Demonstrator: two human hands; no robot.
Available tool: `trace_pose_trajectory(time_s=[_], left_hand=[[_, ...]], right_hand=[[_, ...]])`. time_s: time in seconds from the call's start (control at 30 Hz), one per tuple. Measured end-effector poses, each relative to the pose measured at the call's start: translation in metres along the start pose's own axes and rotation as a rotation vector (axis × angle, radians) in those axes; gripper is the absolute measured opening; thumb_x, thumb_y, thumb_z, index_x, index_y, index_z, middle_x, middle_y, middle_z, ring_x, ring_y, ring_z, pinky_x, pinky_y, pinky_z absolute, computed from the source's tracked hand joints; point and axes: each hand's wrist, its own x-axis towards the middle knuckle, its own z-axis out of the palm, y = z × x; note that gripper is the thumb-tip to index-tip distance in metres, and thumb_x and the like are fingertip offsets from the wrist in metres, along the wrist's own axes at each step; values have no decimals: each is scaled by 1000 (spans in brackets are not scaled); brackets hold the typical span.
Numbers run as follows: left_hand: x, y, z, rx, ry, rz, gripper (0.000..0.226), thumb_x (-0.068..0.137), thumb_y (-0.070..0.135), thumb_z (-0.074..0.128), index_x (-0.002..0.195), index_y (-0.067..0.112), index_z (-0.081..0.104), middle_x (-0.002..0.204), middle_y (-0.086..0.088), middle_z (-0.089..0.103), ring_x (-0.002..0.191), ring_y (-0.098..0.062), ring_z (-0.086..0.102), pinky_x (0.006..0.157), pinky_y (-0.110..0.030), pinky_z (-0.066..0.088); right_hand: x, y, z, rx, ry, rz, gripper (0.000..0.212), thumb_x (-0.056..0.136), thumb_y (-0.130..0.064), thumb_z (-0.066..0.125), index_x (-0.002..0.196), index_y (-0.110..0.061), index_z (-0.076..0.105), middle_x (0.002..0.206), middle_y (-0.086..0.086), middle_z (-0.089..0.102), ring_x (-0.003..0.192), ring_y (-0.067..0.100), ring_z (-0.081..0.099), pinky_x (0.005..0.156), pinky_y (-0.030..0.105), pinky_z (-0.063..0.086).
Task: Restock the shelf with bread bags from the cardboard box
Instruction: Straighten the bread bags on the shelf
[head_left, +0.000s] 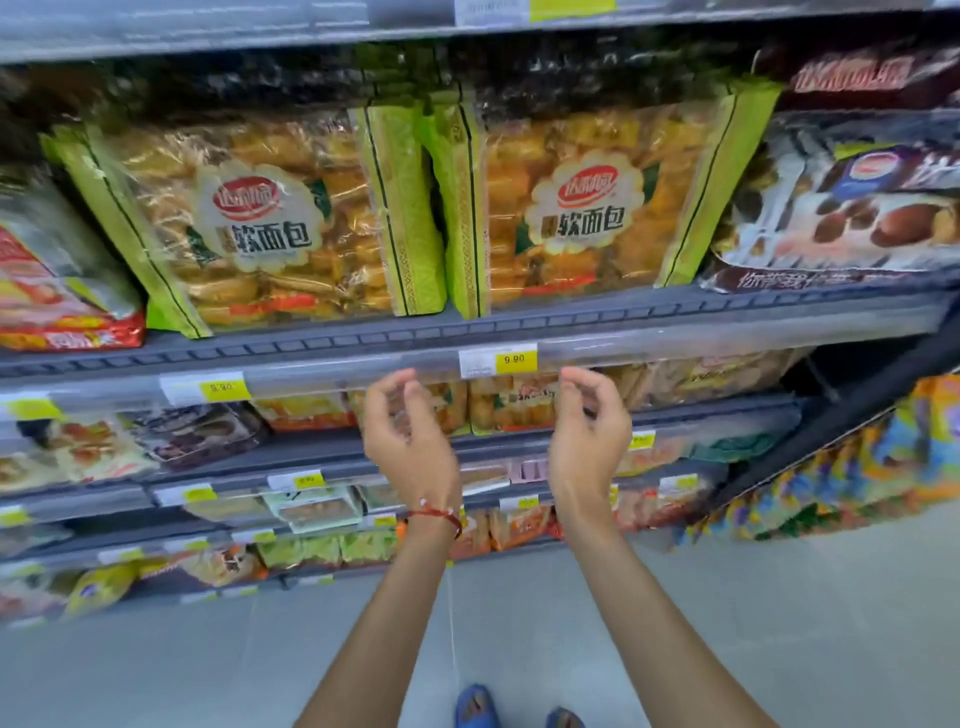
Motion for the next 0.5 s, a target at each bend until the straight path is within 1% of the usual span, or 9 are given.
trace_pose_trajectory(time_s=[0.07,0.17,0.23,0.3,0.33,0.37,0.4,0.47,0.5], left_hand=[[-14,-25,-8,50,-66,-38,13,94,11,53,95,14,65,96,-1,67,85,-11,60,73,-20,48],[-31,-59,-12,162,-80,-68,12,94,13,54,97,12,66,98,0,67,87,-12,60,74,-20,46],[-36,-79,-11,183,-46,-139,13,94,17,54,99,12,65,102,5,66,91,-10,59,74,-18,44],[-35,-100,-9,187,-29,-197,16,94,21,54,104,12,62,107,7,64,92,-7,57,74,-20,45],[-33,-107,-7,180,-21,-228,18,94,23,54,107,12,60,109,6,63,92,-5,57,75,-22,45],[-30,-117,-6,177,1,-230,20,95,24,54,110,13,58,112,5,61,92,-6,56,75,-23,46],[-26,-123,-4,187,20,-228,23,95,25,53,114,13,56,114,3,59,93,-8,56,76,-21,45],[-14,-148,0,200,63,-221,31,97,28,50,123,12,51,121,-5,54,98,-14,53,75,-11,41],[-7,-158,2,202,107,-218,37,97,31,49,129,12,47,125,-10,50,102,-17,51,78,-10,41]], right_hand=[[-6,19,-13,-24,-43,13,13,100,-6,61,105,-8,72,99,-2,72,85,-5,62,77,11,46],[-9,50,-28,-62,-117,59,14,98,-3,61,105,-6,73,99,4,72,83,-2,61,75,10,45],[-9,70,-35,-114,-173,88,17,97,-2,60,107,-8,72,98,-1,71,83,-8,61,75,6,44],[-5,92,-36,-153,-225,109,19,96,-3,60,112,-10,70,100,-6,68,84,-12,60,76,6,43],[-1,102,-34,-167,-241,123,21,97,-4,61,116,-10,68,103,-6,67,86,-11,59,77,5,42],[1,112,-30,-170,-248,131,24,97,-6,60,120,-10,66,109,-3,66,90,-8,59,77,4,41],[5,121,-25,-170,-243,137,27,98,-7,60,125,-9,63,116,1,64,95,-2,59,78,3,41],[11,139,-13,-166,-224,153,36,102,-13,59,137,-8,55,133,5,58,113,12,57,81,0,40],[14,148,-7,-165,-201,162,41,103,-17,57,143,-9,51,140,5,53,123,13,52,85,-1,38]])
